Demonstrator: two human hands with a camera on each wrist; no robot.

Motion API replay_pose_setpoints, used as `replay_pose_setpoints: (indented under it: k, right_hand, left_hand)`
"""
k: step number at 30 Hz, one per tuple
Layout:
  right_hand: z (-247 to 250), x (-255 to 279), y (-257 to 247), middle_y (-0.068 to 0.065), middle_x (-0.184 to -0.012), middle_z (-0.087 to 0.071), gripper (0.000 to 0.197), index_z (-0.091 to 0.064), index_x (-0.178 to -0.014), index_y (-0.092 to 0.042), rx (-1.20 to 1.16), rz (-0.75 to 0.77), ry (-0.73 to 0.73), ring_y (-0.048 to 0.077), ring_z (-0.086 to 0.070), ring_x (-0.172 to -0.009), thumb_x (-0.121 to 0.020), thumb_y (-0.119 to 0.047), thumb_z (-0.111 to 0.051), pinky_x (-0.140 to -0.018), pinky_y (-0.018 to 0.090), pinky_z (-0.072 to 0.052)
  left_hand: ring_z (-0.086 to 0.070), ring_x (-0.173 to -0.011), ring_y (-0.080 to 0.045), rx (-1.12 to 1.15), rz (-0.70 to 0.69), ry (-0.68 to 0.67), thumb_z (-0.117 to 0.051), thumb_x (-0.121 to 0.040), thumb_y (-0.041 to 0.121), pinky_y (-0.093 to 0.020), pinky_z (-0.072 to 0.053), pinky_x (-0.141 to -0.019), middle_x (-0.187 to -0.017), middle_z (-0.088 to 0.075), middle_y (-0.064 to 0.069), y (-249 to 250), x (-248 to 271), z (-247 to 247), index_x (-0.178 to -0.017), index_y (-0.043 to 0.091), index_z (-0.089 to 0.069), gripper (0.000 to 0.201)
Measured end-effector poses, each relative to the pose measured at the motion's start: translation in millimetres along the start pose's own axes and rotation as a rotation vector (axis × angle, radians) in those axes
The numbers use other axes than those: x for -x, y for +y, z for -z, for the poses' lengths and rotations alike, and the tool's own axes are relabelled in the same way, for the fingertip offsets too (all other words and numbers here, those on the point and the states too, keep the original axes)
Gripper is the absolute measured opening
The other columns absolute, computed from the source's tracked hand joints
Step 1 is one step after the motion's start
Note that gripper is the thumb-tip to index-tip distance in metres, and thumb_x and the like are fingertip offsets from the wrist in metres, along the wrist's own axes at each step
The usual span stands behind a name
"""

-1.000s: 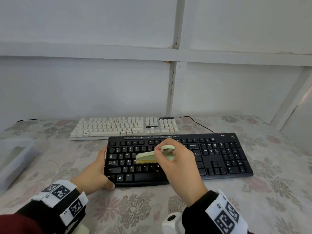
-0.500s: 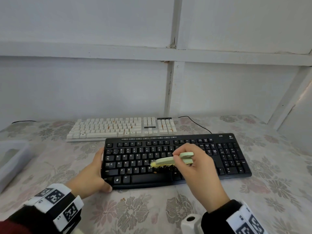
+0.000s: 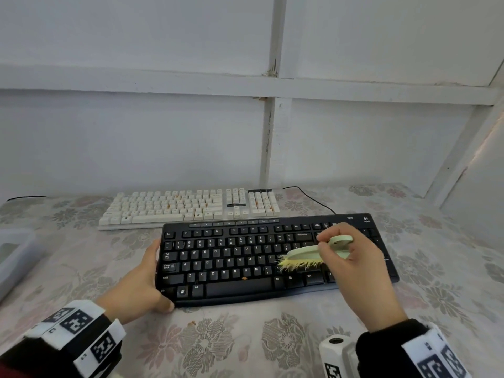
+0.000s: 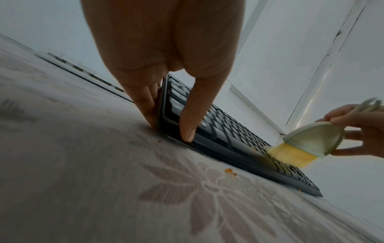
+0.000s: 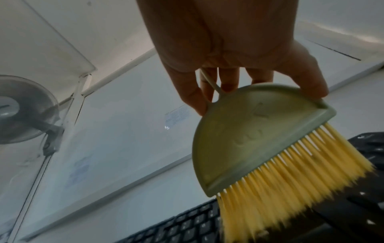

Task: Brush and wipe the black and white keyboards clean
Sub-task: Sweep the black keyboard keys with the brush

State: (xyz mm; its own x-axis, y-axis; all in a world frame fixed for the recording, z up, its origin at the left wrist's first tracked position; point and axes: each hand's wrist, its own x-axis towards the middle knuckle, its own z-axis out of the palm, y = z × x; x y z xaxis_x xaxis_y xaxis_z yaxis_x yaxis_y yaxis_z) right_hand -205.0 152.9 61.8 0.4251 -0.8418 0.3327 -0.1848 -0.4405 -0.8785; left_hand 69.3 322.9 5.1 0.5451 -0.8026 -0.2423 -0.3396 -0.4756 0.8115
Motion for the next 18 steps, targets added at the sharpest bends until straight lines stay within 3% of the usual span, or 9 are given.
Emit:
replay_pose_setpoints:
  k: [3, 6, 8, 13, 16, 18]
  right_hand:
    - [4.6, -0.4, -4.6, -0.011, -0.070, -0.061, 0.019, -0.062, -0.074, -0.021, -0.039, 0.004, -0.035, 0.003, -0.045, -0.054, -0.085, -0.006, -0.060, -0.050, 0.010, -0.035]
    - [10.6, -1.2, 3.1, -0.005, -0.061, -0.054, 0.019, -0.062, -0.075, -0.022, -0.023, -0.054, -0.045, 0.006, -0.036, -0.046, -0.086, -0.006, -0.060, -0.044, 0.013, -0.031]
    - [22.1, -6.1, 9.6, 0.000, -0.063, -0.052, 0.020, -0.061, -0.075, -0.024, 0.064, -0.079, 0.014, 0.008, -0.031, -0.042, -0.086, -0.007, -0.059, -0.041, 0.014, -0.028]
    - [52.0, -15.5, 2.2, -0.006, -0.074, -0.057, 0.022, -0.062, -0.077, -0.021, 0.153, -0.024, 0.197, 0.010, -0.045, -0.058, -0.084, -0.002, -0.058, -0.050, 0.015, -0.034]
    - [50.4, -16.8, 3.3, -0.007, -0.075, -0.060, 0.019, -0.064, -0.076, -0.021, 0.061, -0.015, 0.152, 0.002, -0.049, -0.060, -0.083, -0.004, -0.060, -0.052, 0.007, -0.036]
    - [44.7, -15.9, 9.0, -0.004, -0.073, -0.059, 0.018, -0.065, -0.075, -0.019, 0.023, -0.044, 0.095, 0.003, -0.045, -0.056, -0.083, -0.004, -0.061, -0.049, 0.006, -0.035]
  left_hand:
    - [-0.062, -0.097, -0.021, 0.010, 0.004, 0.002, -0.075, -0.055, -0.009, -0.042, -0.051, -0.087, -0.108, -0.057, 0.003, -0.3, 0.0, -0.1, -0.144, 0.043, -0.003, 0.125]
    - [-0.062, -0.096, -0.021, 0.014, 0.008, 0.003, -0.074, -0.055, -0.009, -0.042, -0.050, -0.088, -0.107, -0.058, 0.003, 0.6, 0.8, -0.6, -0.143, 0.043, -0.003, 0.125]
    - [-0.062, -0.096, -0.021, 0.016, 0.005, 0.003, -0.074, -0.056, -0.010, -0.042, -0.051, -0.087, -0.107, -0.058, 0.002, 0.7, 0.9, -0.8, -0.143, 0.043, -0.003, 0.124]
    - [-0.062, -0.096, -0.022, 0.017, 0.010, 0.002, -0.074, -0.055, -0.009, -0.042, -0.051, -0.086, -0.108, -0.058, 0.003, 0.0, 0.5, -1.1, -0.143, 0.044, -0.002, 0.126]
    - [-0.063, -0.095, -0.021, 0.019, 0.014, 0.007, -0.074, -0.057, -0.011, -0.041, -0.051, -0.085, -0.107, -0.058, 0.003, 0.2, 0.5, -1.4, -0.144, 0.043, -0.002, 0.125]
    - [-0.063, -0.093, -0.022, 0.021, 0.010, 0.009, -0.074, -0.056, -0.012, -0.042, -0.051, -0.085, -0.106, -0.059, 0.002, 0.7, 0.9, -1.5, -0.143, 0.044, -0.003, 0.125]
